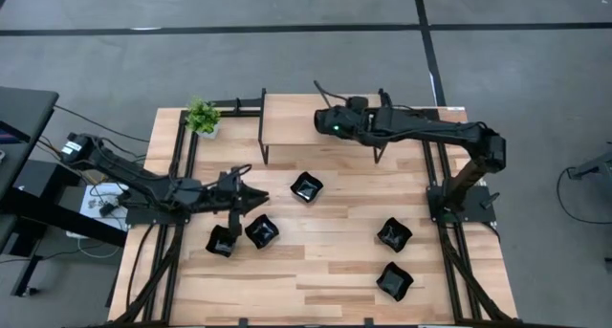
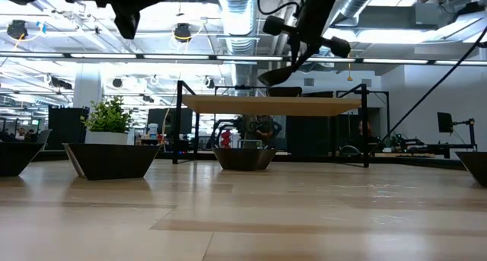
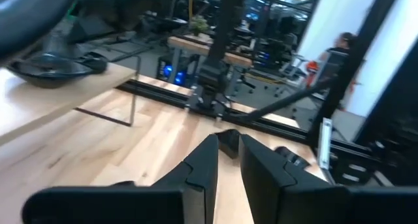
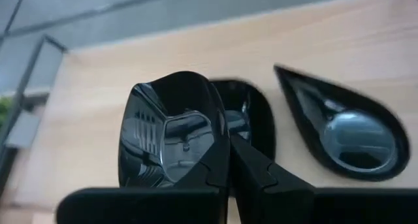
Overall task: Pick & Place Mini shaped plates
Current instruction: Stack the black leaf shaped plate on top of the black leaf shaped plate on the shelf
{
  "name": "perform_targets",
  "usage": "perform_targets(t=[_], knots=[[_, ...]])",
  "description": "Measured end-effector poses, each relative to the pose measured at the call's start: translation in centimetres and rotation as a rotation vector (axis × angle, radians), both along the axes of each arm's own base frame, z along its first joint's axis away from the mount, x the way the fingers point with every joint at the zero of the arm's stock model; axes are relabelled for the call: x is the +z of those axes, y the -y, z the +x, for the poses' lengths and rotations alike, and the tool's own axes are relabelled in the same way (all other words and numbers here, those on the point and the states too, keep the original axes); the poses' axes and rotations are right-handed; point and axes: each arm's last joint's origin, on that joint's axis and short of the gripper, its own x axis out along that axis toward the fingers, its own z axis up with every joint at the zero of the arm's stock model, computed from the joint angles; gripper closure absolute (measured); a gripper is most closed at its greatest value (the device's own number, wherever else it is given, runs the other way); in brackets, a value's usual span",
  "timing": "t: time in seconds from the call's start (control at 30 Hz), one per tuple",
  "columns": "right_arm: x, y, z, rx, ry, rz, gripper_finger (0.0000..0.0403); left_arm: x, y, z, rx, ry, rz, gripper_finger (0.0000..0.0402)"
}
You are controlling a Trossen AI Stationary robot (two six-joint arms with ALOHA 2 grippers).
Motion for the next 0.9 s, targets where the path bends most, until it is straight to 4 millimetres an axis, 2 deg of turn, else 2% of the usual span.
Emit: perform_targets(t=[0.27, 0.9], knots=[[0.3, 0.4, -0.7, -0.072, 0.008, -0.021, 0.0399, 0.0, 0.3, 0.0, -0.074, -0.002, 0.004, 0.0337], [-0.1, 1.4, -1.0, -0.086, -0.036, -0.009, 0.0399, 0.0, 0.5, 0.0, -0.127, -0.003, 0.005, 0.0337]])
